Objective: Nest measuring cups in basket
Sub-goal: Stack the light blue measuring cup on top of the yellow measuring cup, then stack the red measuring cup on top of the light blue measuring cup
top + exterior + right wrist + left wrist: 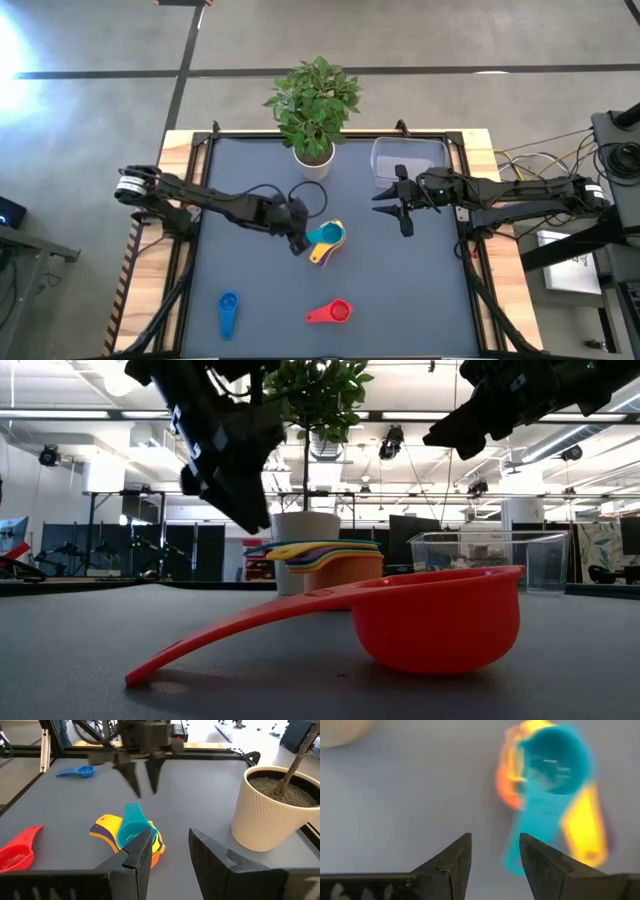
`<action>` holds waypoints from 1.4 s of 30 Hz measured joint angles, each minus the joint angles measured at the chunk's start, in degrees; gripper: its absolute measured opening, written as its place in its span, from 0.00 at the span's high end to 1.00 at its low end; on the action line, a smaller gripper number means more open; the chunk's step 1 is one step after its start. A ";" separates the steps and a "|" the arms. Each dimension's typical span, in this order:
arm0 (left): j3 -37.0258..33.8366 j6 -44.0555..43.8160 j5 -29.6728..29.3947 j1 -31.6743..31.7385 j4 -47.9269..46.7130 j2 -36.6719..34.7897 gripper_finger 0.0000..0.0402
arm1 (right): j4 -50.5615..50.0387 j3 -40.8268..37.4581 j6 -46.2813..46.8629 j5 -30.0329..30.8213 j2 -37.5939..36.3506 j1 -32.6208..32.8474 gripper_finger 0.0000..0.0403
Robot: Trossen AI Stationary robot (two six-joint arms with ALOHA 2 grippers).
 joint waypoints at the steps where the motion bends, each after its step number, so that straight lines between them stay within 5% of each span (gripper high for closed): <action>1: -0.13 -0.79 -1.29 0.42 -1.11 -0.09 0.63 | 0.00 0.00 0.00 0.00 0.00 0.00 0.71; 25: 1.39 -2.37 7.25 -3.18 10.04 4.94 0.66 | 0.41 0.06 1.64 -0.78 0.00 0.00 0.71; 29: 2.19 -0.02 2.95 -5.07 9.78 3.00 0.66 | 2.68 0.07 2.66 -5.22 0.07 1.15 0.71; 37: 0.12 1.83 -13.31 -12.34 10.95 -5.46 0.66 | 1.65 4.17 0.70 3.17 5.48 9.76 0.71; 42: -3.80 7.02 -15.72 -16.43 19.05 -8.57 0.66 | 0.85 7.19 0.68 2.71 12.71 14.40 0.71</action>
